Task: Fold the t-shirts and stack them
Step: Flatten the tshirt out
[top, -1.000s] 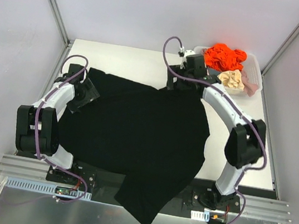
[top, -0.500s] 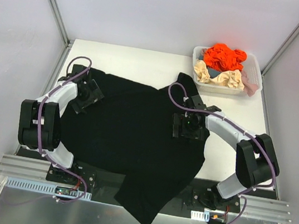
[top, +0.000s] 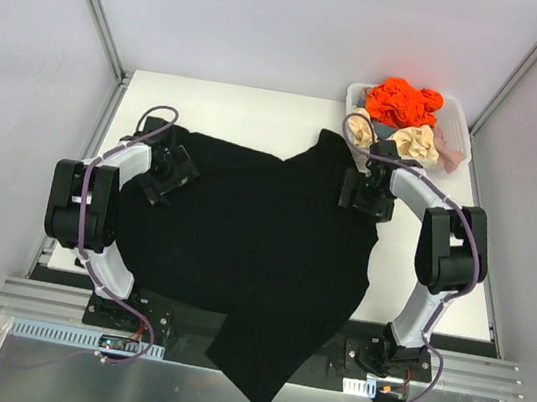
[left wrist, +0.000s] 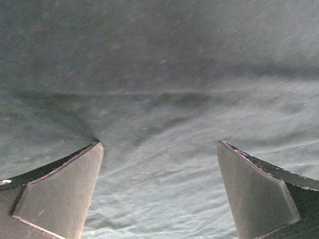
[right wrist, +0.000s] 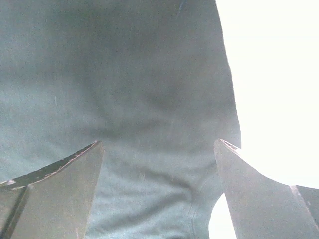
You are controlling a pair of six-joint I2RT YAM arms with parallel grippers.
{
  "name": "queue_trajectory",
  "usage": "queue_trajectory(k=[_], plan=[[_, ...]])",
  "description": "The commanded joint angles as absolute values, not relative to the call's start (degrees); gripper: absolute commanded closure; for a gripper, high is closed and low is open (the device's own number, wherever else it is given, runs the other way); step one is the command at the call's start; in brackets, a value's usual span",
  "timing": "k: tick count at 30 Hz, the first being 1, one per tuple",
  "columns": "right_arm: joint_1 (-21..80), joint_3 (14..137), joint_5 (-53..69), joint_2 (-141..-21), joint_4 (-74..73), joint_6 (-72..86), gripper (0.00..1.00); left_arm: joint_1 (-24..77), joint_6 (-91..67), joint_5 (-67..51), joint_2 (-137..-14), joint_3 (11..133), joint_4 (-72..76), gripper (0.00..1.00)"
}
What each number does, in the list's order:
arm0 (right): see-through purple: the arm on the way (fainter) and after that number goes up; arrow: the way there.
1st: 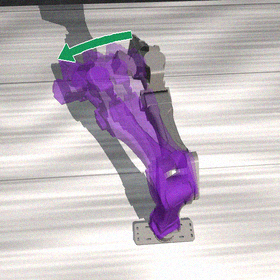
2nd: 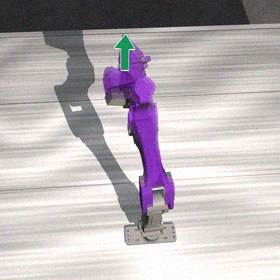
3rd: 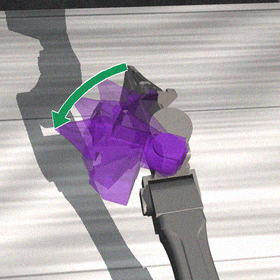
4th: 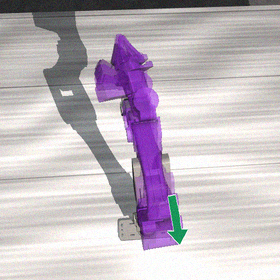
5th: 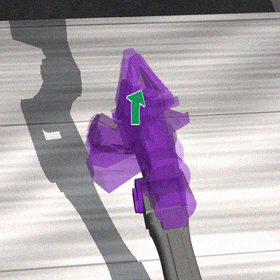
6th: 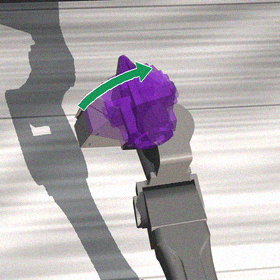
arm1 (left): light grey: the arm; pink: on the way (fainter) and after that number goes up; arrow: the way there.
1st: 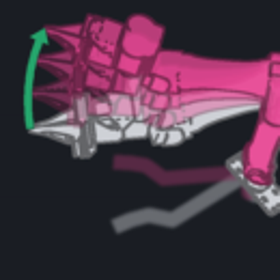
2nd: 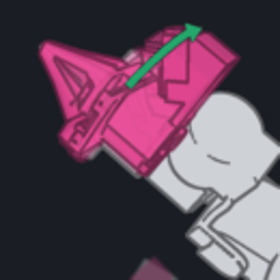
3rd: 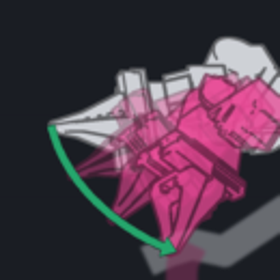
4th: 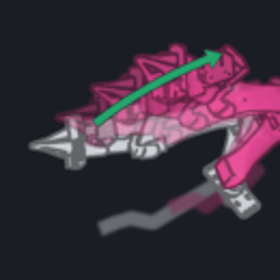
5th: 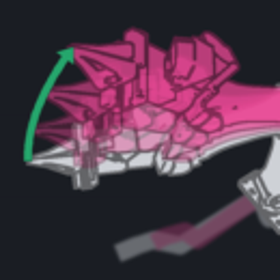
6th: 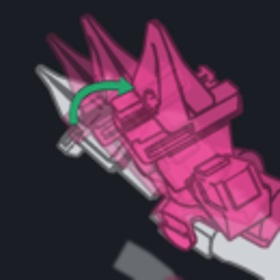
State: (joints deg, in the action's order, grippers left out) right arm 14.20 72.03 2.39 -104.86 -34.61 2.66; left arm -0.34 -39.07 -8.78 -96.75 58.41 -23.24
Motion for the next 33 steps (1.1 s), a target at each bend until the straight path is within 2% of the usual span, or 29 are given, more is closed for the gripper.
queue_trajectory(k=[1,8,14,19,23,28,33], plan=[[10.9,78.8,2.0,-109.6,-36.2,1.3,0.03,-0.2,-40.5,-10.7,-100.0,62.0,-22.4,0.01],[10.8,79.6,5.3,-109.3,-35.8,0.4,0.03,-0.1,-40.0,-9.9,-100.5,63.0,-22.6,0.01],[13.2,72.3,0.4,-96.0,-34.4,-2.2,0.03,-0.2,-39.6,-10.8,-97.7,61.9,-22.6,0.01],[21.2,66.0,-1.8,-90.5,-35.9,-0.1,0.03,1.2,-40.5,-12.0,-93.2,61.0,-22.6,0.01],[28.9,58.2,2.0,-86.4,-35.2,8.2,0.03,1.2,-40.4,-10.8,-88.3,56.6,-22.6,0.01],[32.6,52.9,5.0,-88.6,-30.5,14.1,0.03,1.2,-38.7,-10.4,-87.2,53.4,-22.6,0.01],[31.1,56.9,-2.5,-94.9,-33.5,10.6,0.03,1.2,-39.4,-9.8,-90.1,52.9,-22.5,0.01]])
